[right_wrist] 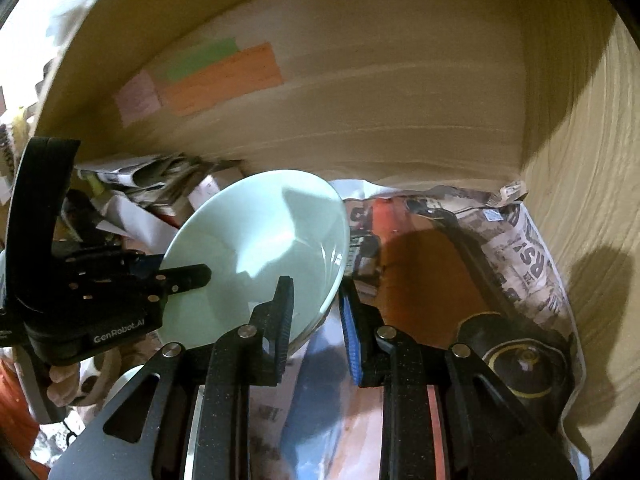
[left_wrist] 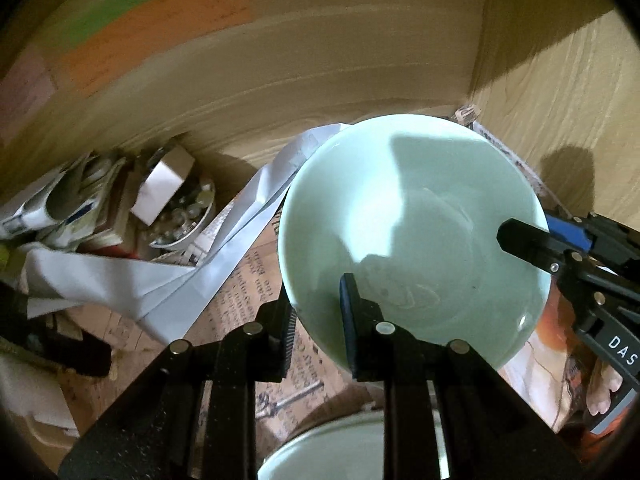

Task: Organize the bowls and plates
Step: 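Lift the mint green bowl with both grippers toward the nested bowls, then lower the mint green bowl into the white bowl and open both grippers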

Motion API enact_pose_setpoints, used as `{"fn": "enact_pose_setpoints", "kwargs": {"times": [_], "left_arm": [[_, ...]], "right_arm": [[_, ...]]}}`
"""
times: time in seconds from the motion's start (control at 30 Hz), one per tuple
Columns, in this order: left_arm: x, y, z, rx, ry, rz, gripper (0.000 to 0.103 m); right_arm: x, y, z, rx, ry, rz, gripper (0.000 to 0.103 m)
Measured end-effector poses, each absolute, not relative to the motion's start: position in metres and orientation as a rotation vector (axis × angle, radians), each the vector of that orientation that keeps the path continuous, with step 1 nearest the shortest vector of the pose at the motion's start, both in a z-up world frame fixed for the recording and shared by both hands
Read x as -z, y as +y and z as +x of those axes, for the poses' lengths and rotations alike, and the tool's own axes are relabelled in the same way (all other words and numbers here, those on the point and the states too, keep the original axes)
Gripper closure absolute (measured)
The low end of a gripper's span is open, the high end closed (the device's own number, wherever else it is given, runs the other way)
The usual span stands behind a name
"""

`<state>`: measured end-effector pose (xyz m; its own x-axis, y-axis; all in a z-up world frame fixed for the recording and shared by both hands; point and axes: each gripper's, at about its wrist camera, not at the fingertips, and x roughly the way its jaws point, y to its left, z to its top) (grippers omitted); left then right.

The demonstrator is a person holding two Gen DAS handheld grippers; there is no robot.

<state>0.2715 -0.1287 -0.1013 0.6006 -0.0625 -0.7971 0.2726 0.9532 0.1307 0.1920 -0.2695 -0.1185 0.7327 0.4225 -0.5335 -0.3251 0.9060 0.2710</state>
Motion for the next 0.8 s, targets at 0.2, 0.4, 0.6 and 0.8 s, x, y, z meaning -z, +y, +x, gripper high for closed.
{"fn": "enact_pose_setpoints", "kwargs": {"times": [0.2,0.4,0.6,0.8], "left_arm": [[0.092,-0.11,0.241,0.179,0.875,0.222,0.082],[0.085,-0.088,0.211,0.157,0.832,0.2,0.082],[0.081,-0.064,0.181,0.134,0.815,0.175,0.082],[0.077,-0.043,0.153,0.101,0.793,0.151,0.082]], "right_arm": [[0.114,-0.256,0.171,-0.432,0.606,0.146,0.082],[0.11,-0.237,0.151,-0.455,0.596,0.13,0.082],[0.106,-0.216,0.13,-0.486,0.578,0.108,0.082],[0.105,-0.197,0.116,-0.524,0.572,0.092,0.082]]}}
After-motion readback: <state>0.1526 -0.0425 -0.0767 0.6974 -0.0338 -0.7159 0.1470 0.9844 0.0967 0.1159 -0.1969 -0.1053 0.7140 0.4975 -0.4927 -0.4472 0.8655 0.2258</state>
